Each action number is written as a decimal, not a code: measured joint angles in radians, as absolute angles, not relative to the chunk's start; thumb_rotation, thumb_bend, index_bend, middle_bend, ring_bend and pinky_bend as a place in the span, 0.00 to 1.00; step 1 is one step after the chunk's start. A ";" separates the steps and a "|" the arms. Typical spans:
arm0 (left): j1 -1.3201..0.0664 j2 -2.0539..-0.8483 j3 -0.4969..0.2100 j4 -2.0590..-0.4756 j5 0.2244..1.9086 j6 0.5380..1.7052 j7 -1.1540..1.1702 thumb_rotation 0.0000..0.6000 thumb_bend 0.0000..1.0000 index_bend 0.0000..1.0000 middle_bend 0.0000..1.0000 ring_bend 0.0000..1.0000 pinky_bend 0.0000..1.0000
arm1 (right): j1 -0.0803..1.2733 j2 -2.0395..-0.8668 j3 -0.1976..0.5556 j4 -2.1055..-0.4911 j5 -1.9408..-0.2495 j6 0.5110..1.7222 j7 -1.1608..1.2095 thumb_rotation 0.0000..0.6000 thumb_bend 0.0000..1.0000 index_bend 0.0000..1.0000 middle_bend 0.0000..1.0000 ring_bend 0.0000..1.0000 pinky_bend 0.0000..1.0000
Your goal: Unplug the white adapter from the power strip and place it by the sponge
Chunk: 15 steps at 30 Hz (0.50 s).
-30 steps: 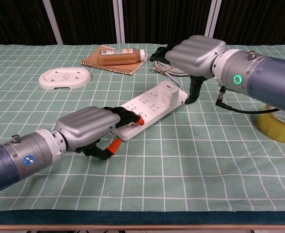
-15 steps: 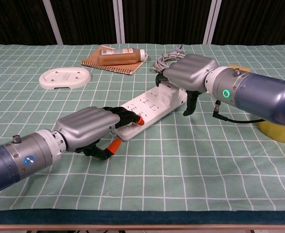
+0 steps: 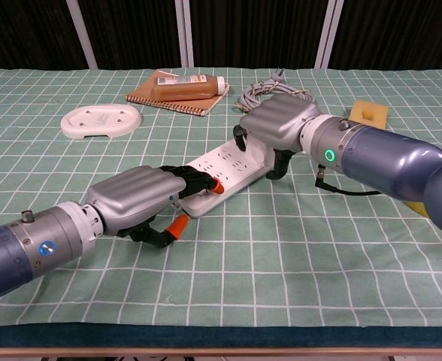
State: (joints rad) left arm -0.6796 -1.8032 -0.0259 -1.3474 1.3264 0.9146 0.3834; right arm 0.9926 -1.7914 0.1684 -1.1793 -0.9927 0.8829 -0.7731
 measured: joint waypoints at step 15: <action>-0.679 -1.802 -0.021 -1.343 1.338 0.915 0.370 1.00 0.62 0.14 0.12 0.05 0.19 | 1.002 -1.815 0.175 -1.121 -1.014 0.893 -0.777 1.00 0.49 0.42 0.34 0.32 0.36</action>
